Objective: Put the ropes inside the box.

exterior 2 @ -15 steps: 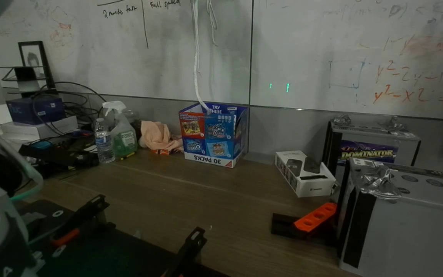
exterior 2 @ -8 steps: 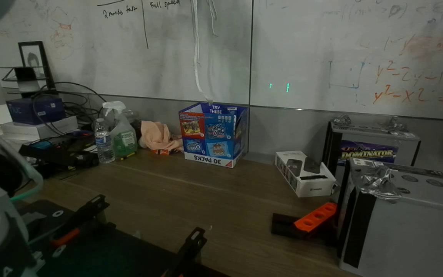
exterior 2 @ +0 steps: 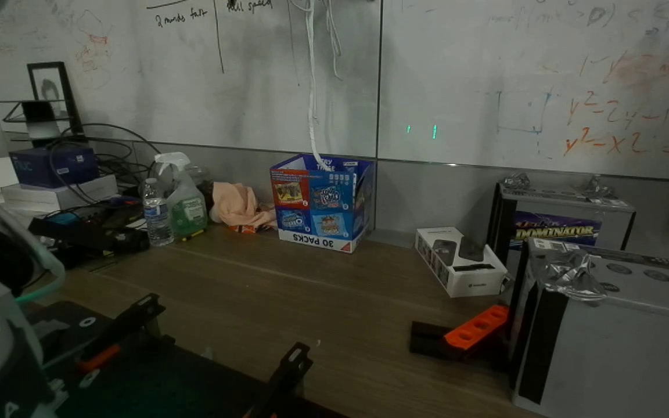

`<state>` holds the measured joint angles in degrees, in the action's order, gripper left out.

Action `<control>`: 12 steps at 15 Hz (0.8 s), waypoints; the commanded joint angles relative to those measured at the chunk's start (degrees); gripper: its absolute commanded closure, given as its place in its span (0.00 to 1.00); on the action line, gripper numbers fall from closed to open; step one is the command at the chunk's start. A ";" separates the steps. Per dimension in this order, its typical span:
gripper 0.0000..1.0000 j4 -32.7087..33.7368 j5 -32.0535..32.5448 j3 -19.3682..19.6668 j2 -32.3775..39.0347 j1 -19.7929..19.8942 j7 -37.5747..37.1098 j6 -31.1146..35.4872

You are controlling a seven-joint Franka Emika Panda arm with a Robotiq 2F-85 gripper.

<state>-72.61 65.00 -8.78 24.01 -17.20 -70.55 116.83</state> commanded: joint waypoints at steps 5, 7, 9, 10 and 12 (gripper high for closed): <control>0.95 -9.70 -1.92 -0.30 -1.28 3.83 -1.49 7.23; 0.95 -14.88 -3.04 1.43 -2.98 3.94 -1.90 11.13; 0.95 -19.08 -3.08 2.00 -3.66 4.41 -2.57 14.14; 0.95 -20.67 -3.85 2.11 -3.90 4.90 -2.07 15.52; 0.95 -23.57 -4.69 2.48 -4.38 5.21 -1.66 17.31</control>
<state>-89.84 61.77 -7.05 23.38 -12.59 -72.29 130.37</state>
